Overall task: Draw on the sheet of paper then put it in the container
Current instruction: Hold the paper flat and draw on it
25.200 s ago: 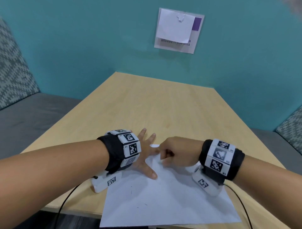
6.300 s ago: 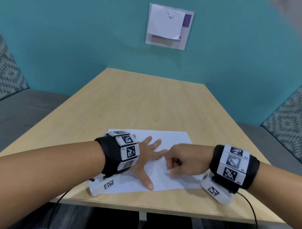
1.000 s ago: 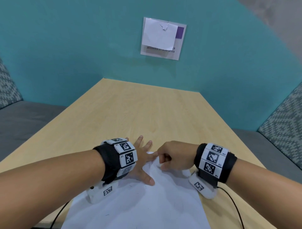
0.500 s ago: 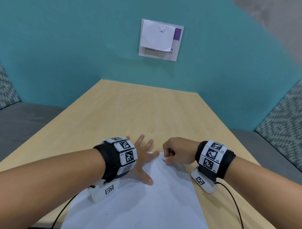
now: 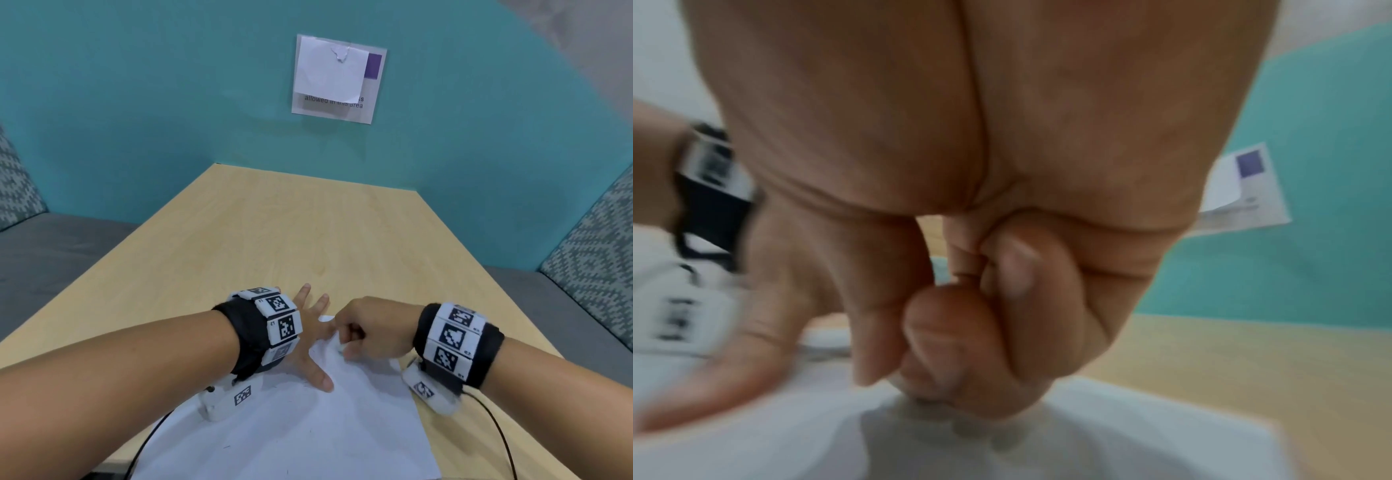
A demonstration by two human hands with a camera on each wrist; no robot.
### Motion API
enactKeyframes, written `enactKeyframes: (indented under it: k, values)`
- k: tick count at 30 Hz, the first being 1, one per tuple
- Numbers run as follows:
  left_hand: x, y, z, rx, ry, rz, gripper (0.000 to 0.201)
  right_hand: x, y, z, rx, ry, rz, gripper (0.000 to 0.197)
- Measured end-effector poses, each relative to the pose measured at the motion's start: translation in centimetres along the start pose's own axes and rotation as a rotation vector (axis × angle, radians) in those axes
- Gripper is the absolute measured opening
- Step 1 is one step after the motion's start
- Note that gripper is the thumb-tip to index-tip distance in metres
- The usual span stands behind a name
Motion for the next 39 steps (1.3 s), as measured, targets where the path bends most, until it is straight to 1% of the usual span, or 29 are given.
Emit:
enactKeyframes:
  k: [2,3,6,7,11,12,15,16,19,20,21,22,24,28,32,37,39]
  values:
    - [0.0,0.0,-0.1,0.015,0.021,0.0,0.1,1.9,0.6,1.5,-0.071,-0.025,0.086,0.01]
    - [0.0,-0.1,-0.1,0.021,0.024,-0.003,0.1,1.9,0.7,1.5,-0.075,-0.024,0.086,0.011]
    - [0.3,-0.4,0.2,0.0,-0.022,0.001,0.113,-1.2,0.2,-0.8,0.043,0.034,-0.037,0.011]
    - [0.4,-0.4,0.2,-0.008,-0.026,0.002,0.115,-1.5,0.2,-1.2,0.061,0.025,-0.052,0.011]
    - [0.2,-0.3,0.2,0.016,0.016,-0.02,0.113,1.1,0.8,0.4,-0.031,-0.023,0.061,0.013]
    - [0.1,-0.3,0.2,0.019,0.014,-0.014,0.113,0.8,0.7,0.1,-0.016,-0.025,0.051,0.012]
    - [0.2,-0.3,0.3,0.0,-0.02,0.025,0.116,-1.7,0.2,-2.2,0.095,-0.005,-0.047,0.009]
    - [0.2,-0.3,0.4,-0.003,-0.017,0.027,0.116,-1.6,0.1,-2.2,0.089,0.004,-0.046,0.008]
    - [0.3,-0.4,0.4,0.012,0.016,0.003,0.116,0.4,0.5,-0.3,0.0,-0.01,0.037,0.006]
    - [0.3,-0.4,0.4,0.014,0.016,0.001,0.116,0.5,0.6,-0.1,-0.01,-0.02,0.044,0.014]
    - [0.4,-0.5,0.4,0.014,0.009,0.01,0.117,0.1,0.7,-0.4,0.002,-0.018,0.03,0.02]
    - [0.4,-0.5,0.4,0.009,-0.004,0.022,0.117,-0.7,0.6,-1.1,0.029,-0.009,0.001,0.02]
    - [0.5,-0.6,0.4,-0.002,-0.035,0.034,0.118,-1.6,0.5,-2.0,0.079,0.02,-0.049,0.009]
    - [0.7,-0.8,0.7,0.001,-0.036,0.023,0.12,-0.7,0.4,-2.0,0.057,0.037,-0.014,0.013]
    - [0.1,-0.7,0.3,0.025,-0.104,0.007,0.117,-1.6,0.5,-2.9,0.108,0.008,-0.04,0.01]
    - [-0.8,-1.6,-1.1,0.059,-0.107,-0.01,0.109,-1.5,0.7,-2.6,0.091,0.003,-0.068,0.015]
    - [-0.7,-1.6,-1.2,0.046,-0.105,-0.031,0.105,-0.7,1.1,-2.1,0.069,-0.006,-0.036,0.013]
Point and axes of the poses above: each hand's wrist, its own y-axis away from the middle knuckle, its own x-axis out of the palm, z = x × y, the point moved 6 cm from there along -y, towards the middle knuckle, and after that the axes turned 12 degrees about -y, right-handed, at the moved point
